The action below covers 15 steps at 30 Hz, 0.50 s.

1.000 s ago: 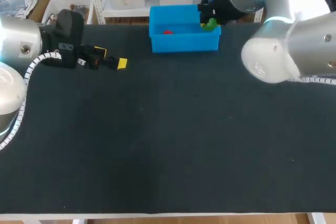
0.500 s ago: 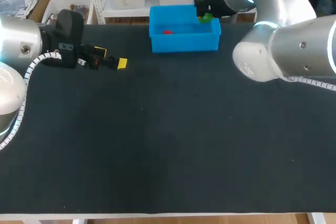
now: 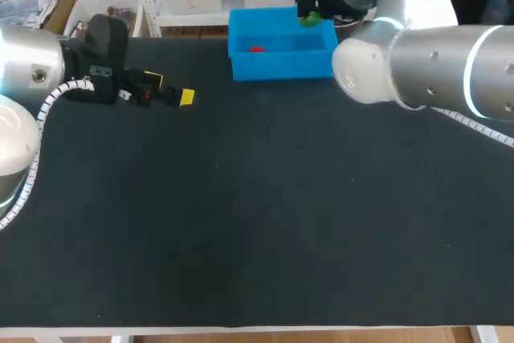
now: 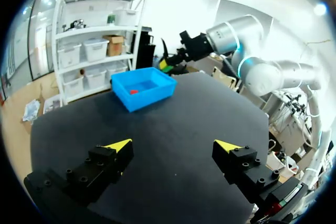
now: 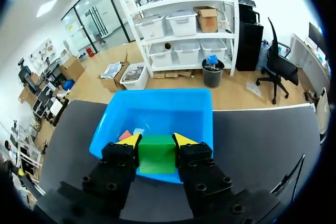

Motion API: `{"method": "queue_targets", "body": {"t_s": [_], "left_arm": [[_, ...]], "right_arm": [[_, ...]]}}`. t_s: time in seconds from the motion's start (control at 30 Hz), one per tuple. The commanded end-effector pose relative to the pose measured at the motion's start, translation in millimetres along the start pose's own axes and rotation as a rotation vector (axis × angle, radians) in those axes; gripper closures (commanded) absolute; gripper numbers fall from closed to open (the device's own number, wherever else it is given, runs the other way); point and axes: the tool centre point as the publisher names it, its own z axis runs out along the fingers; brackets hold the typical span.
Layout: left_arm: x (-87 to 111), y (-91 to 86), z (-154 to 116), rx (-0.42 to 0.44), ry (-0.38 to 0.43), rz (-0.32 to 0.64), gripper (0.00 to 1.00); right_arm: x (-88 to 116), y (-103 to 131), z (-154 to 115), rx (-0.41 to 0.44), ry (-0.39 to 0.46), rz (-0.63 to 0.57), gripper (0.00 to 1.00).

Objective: Use the left arm to pick the red cube and place it into the blue plastic box first, then use the right arm to grasp the green cube and put it into the same blue plastic box after the first action is fully finished.

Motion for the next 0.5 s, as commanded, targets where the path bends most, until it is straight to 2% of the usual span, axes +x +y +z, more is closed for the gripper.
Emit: {"method": "queue_targets", "body": {"t_s": [0.03,0.5], "left_arm": [[3.0,1.6,-1,0.007,-0.014,0.003,0.0],[3.0,1.6,-1,0.007,-0.014,0.003,0.0]], "right_arm": [[-11,-3,35,-0.012,0.048,0.001,1.0],[4,-7,66,-0.007,0.115,0.011,1.0]]}}
